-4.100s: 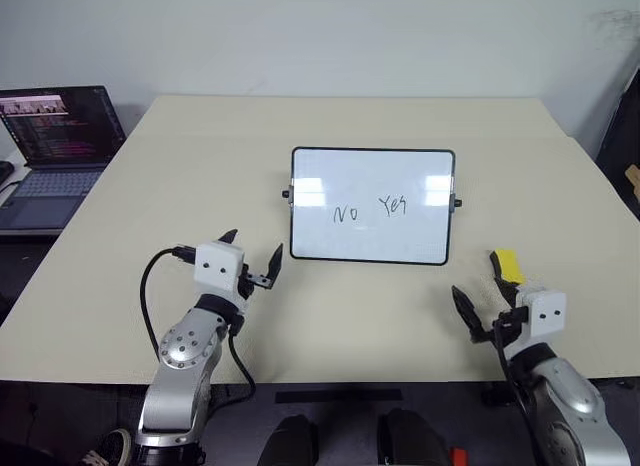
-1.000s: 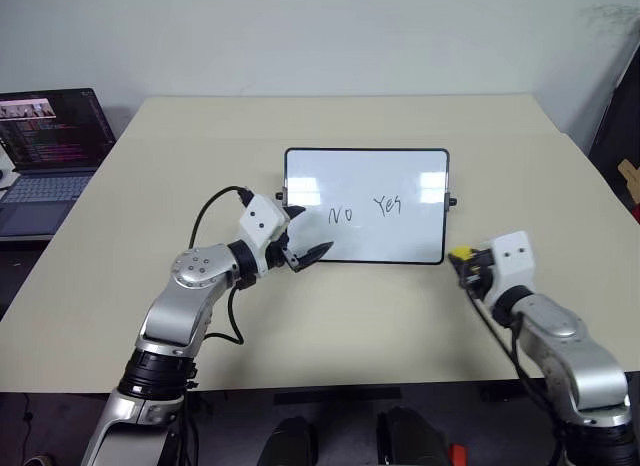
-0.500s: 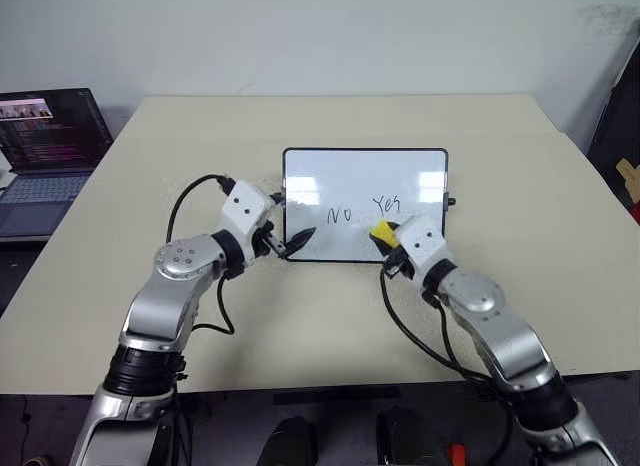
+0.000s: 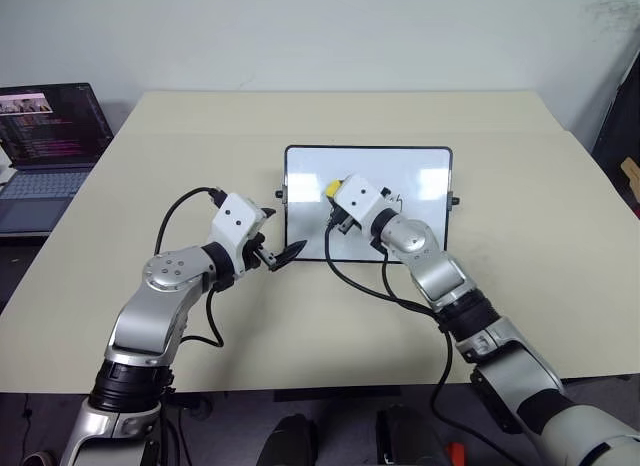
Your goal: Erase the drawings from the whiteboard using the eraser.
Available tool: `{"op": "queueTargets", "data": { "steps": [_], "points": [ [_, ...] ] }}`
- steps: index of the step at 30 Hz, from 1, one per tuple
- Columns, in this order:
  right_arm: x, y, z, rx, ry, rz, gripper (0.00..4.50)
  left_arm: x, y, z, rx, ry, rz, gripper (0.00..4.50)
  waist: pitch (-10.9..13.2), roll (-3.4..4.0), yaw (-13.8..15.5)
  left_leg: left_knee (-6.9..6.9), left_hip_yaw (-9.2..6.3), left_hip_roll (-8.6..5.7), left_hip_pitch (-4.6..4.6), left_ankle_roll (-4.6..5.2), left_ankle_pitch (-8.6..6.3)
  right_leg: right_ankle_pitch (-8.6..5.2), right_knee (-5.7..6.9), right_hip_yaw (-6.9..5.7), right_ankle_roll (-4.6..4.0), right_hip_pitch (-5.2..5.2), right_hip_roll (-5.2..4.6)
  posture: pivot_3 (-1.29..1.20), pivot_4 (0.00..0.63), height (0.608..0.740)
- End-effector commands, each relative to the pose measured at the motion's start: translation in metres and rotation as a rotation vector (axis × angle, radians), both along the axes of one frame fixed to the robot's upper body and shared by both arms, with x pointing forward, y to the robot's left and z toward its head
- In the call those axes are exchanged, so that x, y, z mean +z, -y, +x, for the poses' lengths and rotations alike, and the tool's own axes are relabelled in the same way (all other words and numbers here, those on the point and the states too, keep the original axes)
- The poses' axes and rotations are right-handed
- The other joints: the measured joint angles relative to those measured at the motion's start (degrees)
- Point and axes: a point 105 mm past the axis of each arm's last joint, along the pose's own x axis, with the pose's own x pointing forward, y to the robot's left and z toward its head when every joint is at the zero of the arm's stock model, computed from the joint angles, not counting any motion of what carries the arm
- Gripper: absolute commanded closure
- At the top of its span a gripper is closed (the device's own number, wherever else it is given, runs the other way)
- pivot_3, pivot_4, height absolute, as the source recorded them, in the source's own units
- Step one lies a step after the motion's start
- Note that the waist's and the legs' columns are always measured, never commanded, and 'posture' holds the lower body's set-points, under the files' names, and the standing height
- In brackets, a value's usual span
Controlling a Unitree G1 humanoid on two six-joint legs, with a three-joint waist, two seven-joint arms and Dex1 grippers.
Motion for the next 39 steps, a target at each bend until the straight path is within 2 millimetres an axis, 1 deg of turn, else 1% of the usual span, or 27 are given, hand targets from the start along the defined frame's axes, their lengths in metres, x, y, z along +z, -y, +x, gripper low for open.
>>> {"op": "queueTargets", "data": {
  "steps": [1,3,5,6,8,11,14,17,19,21,23,25,28,30,32,35,39],
  "points": [
    [-0.031,0.006,-0.003,0.012,-0.079,-0.107,3.36,0.016,-0.002,-0.001,0.008,0.059,0.003,0.0,-0.04,0.0,-0.02,0.01,0.0,0.0,0.02,0.0,0.0,0.0,0.03,0.0,0.0,0.01,0.0,0.0,0.15,0.74],
    [-0.051,0.013,-0.007,0.016,-0.134,-0.164,3.36,0.016,-0.001,-0.001,0.009,0.06,0.001,0.0,-0.06,0.0,-0.01,0.02,0.0,0.0,0.09,0.0,0.0,0.0,0.07,0.0,-0.01,0.07,0.0,0.0,0.15,0.74],
    [-0.063,0.019,-0.01,0.013,-0.164,-0.204,3.36,0.016,0.0,-0.002,0.007,0.058,0.0,0.0,-0.06,0.0,-0.01,0.0,-0.01,0.0,0.31,0.07,-0.04,0.0,0.08,0.0,-0.01,0.29,0.01,0.0,0.15,0.74],
    [-0.067,0.022,-0.01,0.013,-0.17,-0.224,3.36,0.015,0.0,-0.002,0.005,0.057,0.0,0.0,-0.06,-0.01,0.0,0.0,0.01,0.0,0.46,0.21,-0.12,0.0,0.08,0.01,-0.01,0.42,0.01,0.0,0.15,0.74],
    [-0.067,0.025,-0.01,0.007,-0.157,-0.245,3.36,0.015,0.001,-0.002,0.001,0.054,-0.001,0.0,-0.06,-0.01,0.0,-0.01,0.01,-0.02,0.8,0.24,-0.14,0.0,0.1,0.01,-0.01,0.75,0.03,0.0,0.15,0.74],
    [-0.055,0.027,-0.003,-0.025,-0.108,-0.233,3.36,0.014,0.001,-0.002,0.001,0.052,-0.001,0.0,-0.06,-0.01,0.06,0.01,-0.08,-0.02,1.0,0.22,-0.12,0.02,0.11,-0.05,-0.03,1.01,0.09,0.0,0.15,0.74],
    [-0.033,0.033,0.009,-0.09,-0.022,-0.195,3.36,0.013,0.002,-0.003,-0.002,0.048,-0.002,0.0,-0.06,-0.01,0.15,0.06,-0.13,-0.03,1.01,0.15,-0.05,0.06,0.16,-0.07,-0.03,1.04,0.09,0.0,0.15,0.74],
    [-0.017,0.04,0.017,-0.137,0.026,-0.165,3.36,0.011,0.003,-0.004,-0.004,0.044,-0.004,0.0,-0.06,-0.01,0.16,0.11,-0.14,-0.07,1.01,0.09,0.01,0.09,0.28,-0.06,-0.04,1.01,0.09,0.0,0.15,0.74],
    [-0.012,0.043,0.02,-0.156,0.042,-0.158,3.36,0.01,0.003,-0.005,-0.005,0.041,-0.004,0.0,-0.06,-0.01,0.19,0.12,-0.16,-0.08,1.01,0.08,0.03,0.09,0.39,-0.05,-0.04,0.99,0.09,0.0,0.15,0.74],
    [-0.012,0.044,0.02,-0.162,0.041,-0.159,3.36,0.009,0.004,-0.005,-0.006,0.039,-0.007,0.0,-0.06,-0.01,0.18,0.12,-0.16,-0.11,1.01,0.08,0.03,0.09,0.49,-0.04,-0.05,0.95,0.08,0.0,0.15,0.74],
    [-0.019,0.041,0.017,-0.135,0.016,-0.17,3.36,0.009,0.005,-0.006,-0.009,0.038,-0.009,0.0,-0.06,-0.01,0.15,0.09,-0.16,-0.11,1.0,0.07,0.02,0.08,0.5,-0.04,-0.06,0.92,0.07,0.0,0.15,0.74],
    [-0.037,0.031,0.006,-0.053,-0.05,-0.217,3.36,0.009,0.005,-0.006,-0.011,0.037,-0.01,0.0,-0.06,-0.01,0.14,0.09,-0.15,-0.1,0.99,0.08,0.02,0.08,0.51,-0.03,-0.06,0.9,0.07,0.0,0.15,0.74],
    [-0.061,0.023,-0.012,0.044,-0.146,-0.285,3.36,0.01,0.006,-0.004,-0.012,0.039,-0.011,0.0,-0.07,-0.03,0.09,0.08,-0.15,-0.1,0.99,0.09,0.02,0.08,0.5,-0.04,-0.05,0.9,0.07,0.0,0.15,0.74],
    [-0.07,0.023,-0.018,0.066,-0.182,-0.307,3.36,0.01,0.006,-0.004,-0.013,0.041,-0.011,0.0,-0.07,-0.03,-0.02,0.08,-0.15,-0.08,1.0,0.09,0.02,0.08,0.49,-0.03,-0.05,0.91,0.07,0.0,0.15,0.74],
    [-0.072,0.024,-0.019,0.06,-0.192,-0.318,3.36,0.01,0.006,-0.004,-0.014,0.041,-0.011,0.0,-0.07,-0.02,-0.1,0.08,-0.15,-0.08,1.01,0.08,0.02,0.08,0.51,-0.03,-0.05,0.91,0.07,0.0,0.15,0.74],
    [-0.056,0.035,-0.004,-0.04,-0.117,-0.286,3.36,0.01,0.007,-0.003,-0.019,0.04,-0.012,0.0,-0.07,-0.02,-0.06,0.08,-0.14,-0.07,1.05,0.07,0.03,0.08,0.53,-0.03,-0.06,0.92,0.08,0.0,0.15,0.74],
    [-0.017,0.048,0.016,-0.163,0.036,-0.198,3.36,0.008,0.009,-0.003,-0.024,0.037,-0.013,0.0,-0.05,-0.03,0.13,0.11,-0.15,-0.08,1.05,0.02,0.1,0.08,0.55,-0.02,-0.07,0.91,0.07,0.0,0.15,0.74]
  ]
}}
